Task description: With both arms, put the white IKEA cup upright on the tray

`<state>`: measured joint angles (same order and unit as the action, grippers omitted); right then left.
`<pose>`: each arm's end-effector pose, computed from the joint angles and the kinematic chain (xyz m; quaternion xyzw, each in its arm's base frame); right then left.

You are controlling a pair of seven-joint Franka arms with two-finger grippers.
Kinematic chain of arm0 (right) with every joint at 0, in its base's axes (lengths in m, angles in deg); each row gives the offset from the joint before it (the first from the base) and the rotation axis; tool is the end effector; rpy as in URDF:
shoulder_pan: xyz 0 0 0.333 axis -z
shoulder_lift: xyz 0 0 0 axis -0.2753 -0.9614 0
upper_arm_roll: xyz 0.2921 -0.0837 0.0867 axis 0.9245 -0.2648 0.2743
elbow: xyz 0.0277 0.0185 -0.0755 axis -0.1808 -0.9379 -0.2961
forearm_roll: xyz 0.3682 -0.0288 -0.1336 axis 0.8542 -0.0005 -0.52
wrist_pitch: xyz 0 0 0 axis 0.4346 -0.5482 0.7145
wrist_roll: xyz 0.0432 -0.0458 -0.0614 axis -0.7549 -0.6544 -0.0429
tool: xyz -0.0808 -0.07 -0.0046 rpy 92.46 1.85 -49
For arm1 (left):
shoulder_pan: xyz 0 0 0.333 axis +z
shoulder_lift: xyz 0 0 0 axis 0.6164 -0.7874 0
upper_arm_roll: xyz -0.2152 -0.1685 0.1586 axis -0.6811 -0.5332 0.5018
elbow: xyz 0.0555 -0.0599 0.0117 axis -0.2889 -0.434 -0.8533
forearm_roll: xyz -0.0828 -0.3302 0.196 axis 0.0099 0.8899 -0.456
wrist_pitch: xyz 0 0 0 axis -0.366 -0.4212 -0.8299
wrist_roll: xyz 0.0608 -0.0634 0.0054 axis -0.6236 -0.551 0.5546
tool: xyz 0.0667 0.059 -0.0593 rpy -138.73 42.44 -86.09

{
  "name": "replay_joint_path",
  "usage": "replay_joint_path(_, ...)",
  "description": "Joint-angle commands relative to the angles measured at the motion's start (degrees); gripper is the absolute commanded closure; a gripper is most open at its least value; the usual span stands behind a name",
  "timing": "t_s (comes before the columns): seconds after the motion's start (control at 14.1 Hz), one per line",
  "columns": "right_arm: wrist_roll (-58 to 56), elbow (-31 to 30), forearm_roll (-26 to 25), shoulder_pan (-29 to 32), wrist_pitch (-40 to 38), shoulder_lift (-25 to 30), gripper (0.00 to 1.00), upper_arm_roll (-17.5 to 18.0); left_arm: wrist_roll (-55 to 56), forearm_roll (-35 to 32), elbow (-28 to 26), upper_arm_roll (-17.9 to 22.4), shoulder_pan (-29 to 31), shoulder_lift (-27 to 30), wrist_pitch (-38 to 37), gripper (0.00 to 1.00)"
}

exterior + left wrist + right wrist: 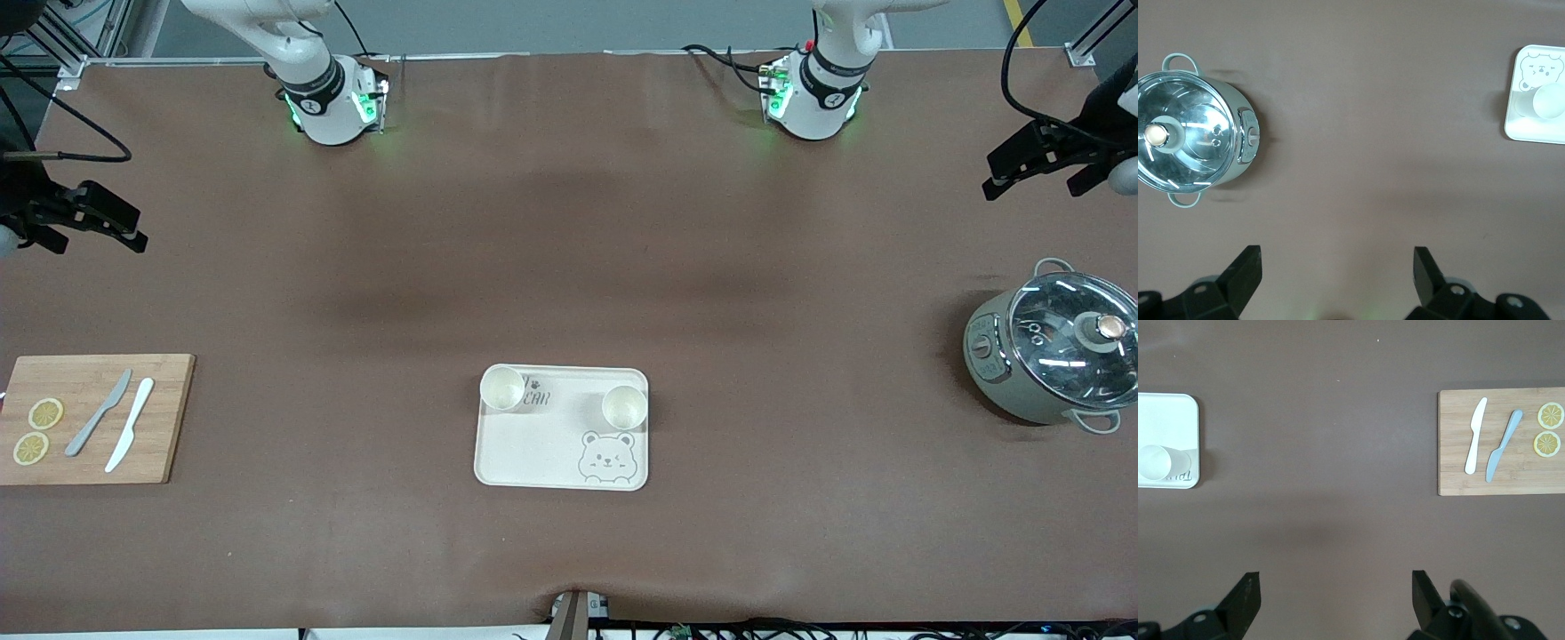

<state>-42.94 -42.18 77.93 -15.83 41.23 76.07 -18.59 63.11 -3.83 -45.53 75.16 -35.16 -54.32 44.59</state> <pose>0.5484 -0.0063 0.6326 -0.9996 0.0033 -0.0253 0.0076 0.5162 -0.0272 0.6678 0.9998 0.0187 0.0112 0.0035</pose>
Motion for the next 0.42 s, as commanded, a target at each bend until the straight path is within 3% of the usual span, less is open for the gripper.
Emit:
replay_joint_path(0.0,0.01,1.41,-0.97,0.38,-0.29,-0.85,0.00,0.22,0.12,1.18,3.10,0.05,0.10,-1.78,-0.54,0.00)
replay_joint_path(0.35,-0.08,1.41,-0.97,0.64,-0.38,-1.46,0.00,0.13,0.30,1.35,3.10,0.05,0.18,-1.87,-0.54,0.00)
